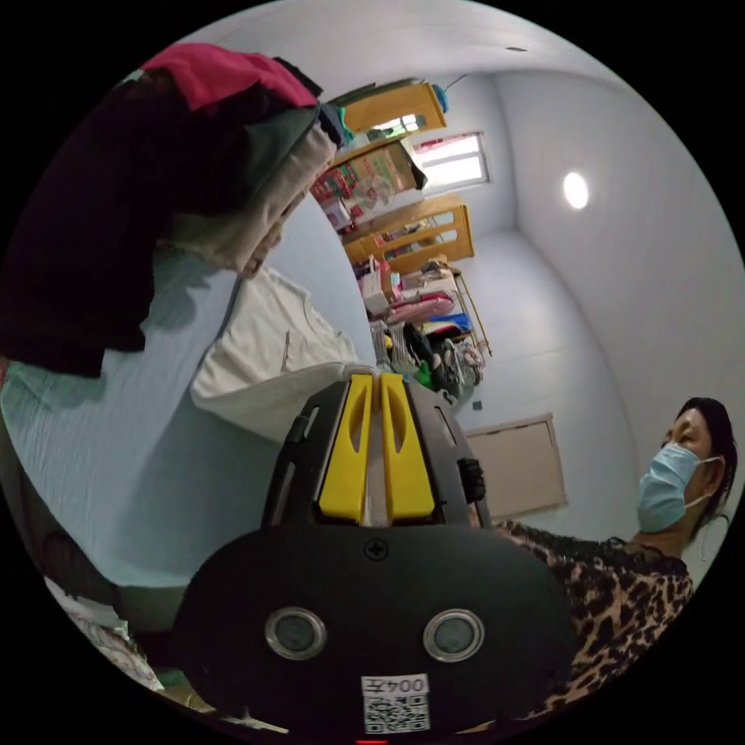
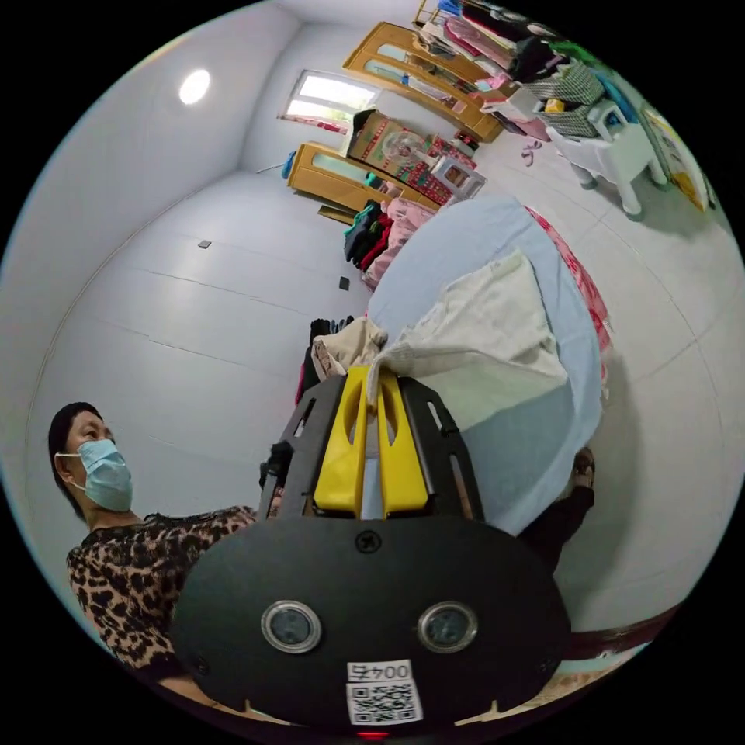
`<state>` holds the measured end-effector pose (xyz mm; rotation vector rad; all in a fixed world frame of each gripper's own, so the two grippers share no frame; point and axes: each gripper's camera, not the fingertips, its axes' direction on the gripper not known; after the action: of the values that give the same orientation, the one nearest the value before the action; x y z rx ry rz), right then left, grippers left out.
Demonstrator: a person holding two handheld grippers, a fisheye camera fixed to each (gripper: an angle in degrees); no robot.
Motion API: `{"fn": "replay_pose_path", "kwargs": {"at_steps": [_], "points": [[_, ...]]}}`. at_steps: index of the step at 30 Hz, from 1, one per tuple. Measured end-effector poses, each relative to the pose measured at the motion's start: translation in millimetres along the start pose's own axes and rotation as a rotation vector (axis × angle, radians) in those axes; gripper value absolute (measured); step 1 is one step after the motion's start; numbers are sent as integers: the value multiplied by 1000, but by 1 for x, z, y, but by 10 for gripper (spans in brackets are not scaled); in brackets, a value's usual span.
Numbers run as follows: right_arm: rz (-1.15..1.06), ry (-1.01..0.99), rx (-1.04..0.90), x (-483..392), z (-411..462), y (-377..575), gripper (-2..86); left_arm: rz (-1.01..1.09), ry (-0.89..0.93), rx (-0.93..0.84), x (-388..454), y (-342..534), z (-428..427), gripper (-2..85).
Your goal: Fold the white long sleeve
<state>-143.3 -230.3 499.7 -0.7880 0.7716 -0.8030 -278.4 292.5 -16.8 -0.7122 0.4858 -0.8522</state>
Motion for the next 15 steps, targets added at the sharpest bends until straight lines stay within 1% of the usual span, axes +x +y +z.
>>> {"fn": "replay_pose_path", "kwargs": {"at_steps": [3, 6, 8, 9, 13, 15], "points": [[-31, 29, -9, 32, 47, -60, 2, 20, -57, 89, 22, -15, 34, 23], [-23, 31, -11, 84, 94, -113, 4, 56, -146, 173, 45, -27, 68, 24], [0, 34, -21, 135, 131, -150, 5, 103, -227, 223, 63, -35, 97, 24], [5, 35, -26, 149, 141, -159, 5, 116, -251, 232, 68, -37, 104, 24], [42, 57, -69, 252, 206, -213, 5, 185, -439, 248, 85, -50, 160, 25], [59, 82, -95, 301, 234, -231, 5, 179, -488, 232, 84, -56, 183, 25]]}}
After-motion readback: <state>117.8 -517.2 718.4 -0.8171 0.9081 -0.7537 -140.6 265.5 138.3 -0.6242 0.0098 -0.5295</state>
